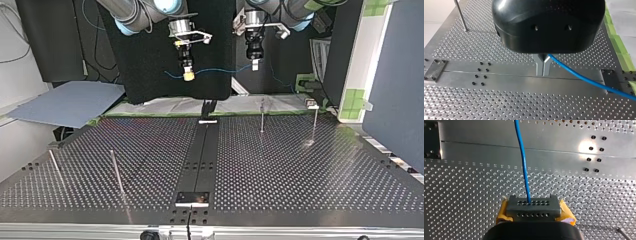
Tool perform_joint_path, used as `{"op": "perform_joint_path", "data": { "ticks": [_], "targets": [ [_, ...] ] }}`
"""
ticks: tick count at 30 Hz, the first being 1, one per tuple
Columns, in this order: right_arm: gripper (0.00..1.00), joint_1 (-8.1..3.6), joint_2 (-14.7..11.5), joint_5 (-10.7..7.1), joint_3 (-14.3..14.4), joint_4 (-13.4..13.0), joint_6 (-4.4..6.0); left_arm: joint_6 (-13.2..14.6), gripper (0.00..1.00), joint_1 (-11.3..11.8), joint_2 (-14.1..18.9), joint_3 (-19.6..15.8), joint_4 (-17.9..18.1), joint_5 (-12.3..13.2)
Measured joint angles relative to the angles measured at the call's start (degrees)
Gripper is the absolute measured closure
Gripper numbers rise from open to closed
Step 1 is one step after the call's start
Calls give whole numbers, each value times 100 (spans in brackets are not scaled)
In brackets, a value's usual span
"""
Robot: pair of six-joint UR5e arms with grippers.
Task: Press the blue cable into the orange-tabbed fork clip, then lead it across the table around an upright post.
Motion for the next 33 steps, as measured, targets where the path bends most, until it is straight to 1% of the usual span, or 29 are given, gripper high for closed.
{"op": "perform_joint_path", "data": {
  "ticks": [9, 12, 15, 20, 27, 29, 33],
  "targets": [
    [100, 0, 0, -2, -1, 0, 0, 3, 100, -1, -6, -6, -2, 0],
    [100, 38, 44, 8, -34, 44, -5, 12, 100, -60, -87, -48, -16, 0],
    [100, 73, 158, 14, -59, 127, -8, 16, 100, -98, -234, -70, -23, 0],
    [100, 86, 421, 17, -68, 171, -9, 17, 100, -112, -447, -77, -26, 0],
    [100, 87, 807, 17, -69, 176, -9, 18, 100, -114, -490, -79, -26, 0],
    [100, 88, 872, 17, -70, 176, -9, 18, 100, -114, -490, -79, -26, 0],
    [100, 88, 913, 17, -70, 176, -9, 18, 100, -114, -491, -79, -26, 0]
  ]
}}
